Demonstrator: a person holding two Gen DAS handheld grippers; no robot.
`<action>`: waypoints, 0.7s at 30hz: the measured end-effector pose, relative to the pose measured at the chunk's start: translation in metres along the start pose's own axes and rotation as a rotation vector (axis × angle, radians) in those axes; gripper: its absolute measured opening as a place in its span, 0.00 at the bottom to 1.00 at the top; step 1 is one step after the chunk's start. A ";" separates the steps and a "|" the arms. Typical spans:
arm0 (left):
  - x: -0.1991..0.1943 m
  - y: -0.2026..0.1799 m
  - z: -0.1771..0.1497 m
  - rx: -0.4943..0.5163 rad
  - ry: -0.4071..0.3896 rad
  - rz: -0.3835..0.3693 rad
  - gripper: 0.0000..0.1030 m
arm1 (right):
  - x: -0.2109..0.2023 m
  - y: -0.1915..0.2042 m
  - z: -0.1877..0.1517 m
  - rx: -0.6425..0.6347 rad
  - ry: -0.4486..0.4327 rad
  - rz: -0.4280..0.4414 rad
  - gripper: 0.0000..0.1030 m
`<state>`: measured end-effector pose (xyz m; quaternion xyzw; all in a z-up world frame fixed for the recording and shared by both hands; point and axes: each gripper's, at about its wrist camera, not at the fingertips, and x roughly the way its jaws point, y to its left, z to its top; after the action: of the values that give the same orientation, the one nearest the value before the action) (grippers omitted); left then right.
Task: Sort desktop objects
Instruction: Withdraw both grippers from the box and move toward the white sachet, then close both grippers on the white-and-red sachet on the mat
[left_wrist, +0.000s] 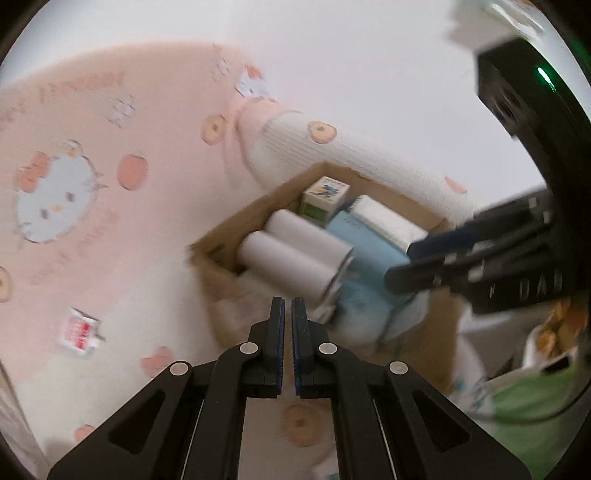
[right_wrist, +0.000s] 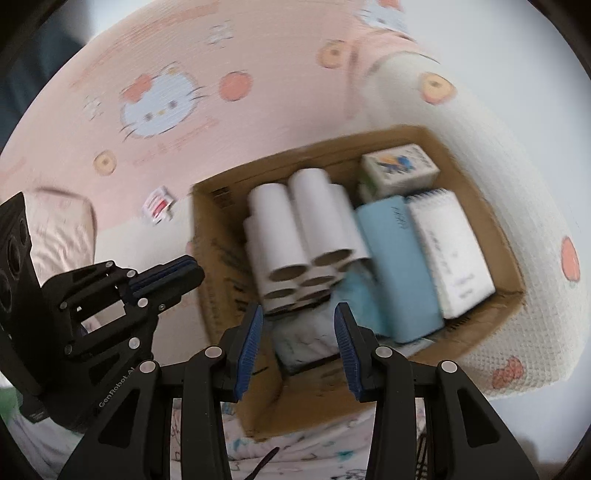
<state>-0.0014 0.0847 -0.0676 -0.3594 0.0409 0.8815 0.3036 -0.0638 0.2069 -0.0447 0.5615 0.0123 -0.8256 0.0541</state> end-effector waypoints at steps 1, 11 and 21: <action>-0.010 0.003 -0.005 0.002 -0.006 0.002 0.04 | 0.001 0.008 -0.001 -0.017 -0.004 -0.003 0.36; 0.022 0.085 -0.075 -0.170 0.007 0.055 0.04 | 0.021 0.074 -0.008 -0.133 -0.021 0.041 0.36; 0.021 0.185 -0.074 -0.465 0.007 0.055 0.04 | 0.067 0.122 -0.014 -0.116 -0.130 0.176 0.36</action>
<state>-0.0729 -0.0767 -0.1633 -0.4215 -0.1525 0.8739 0.1881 -0.0630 0.0814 -0.1072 0.5018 0.0073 -0.8502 0.1592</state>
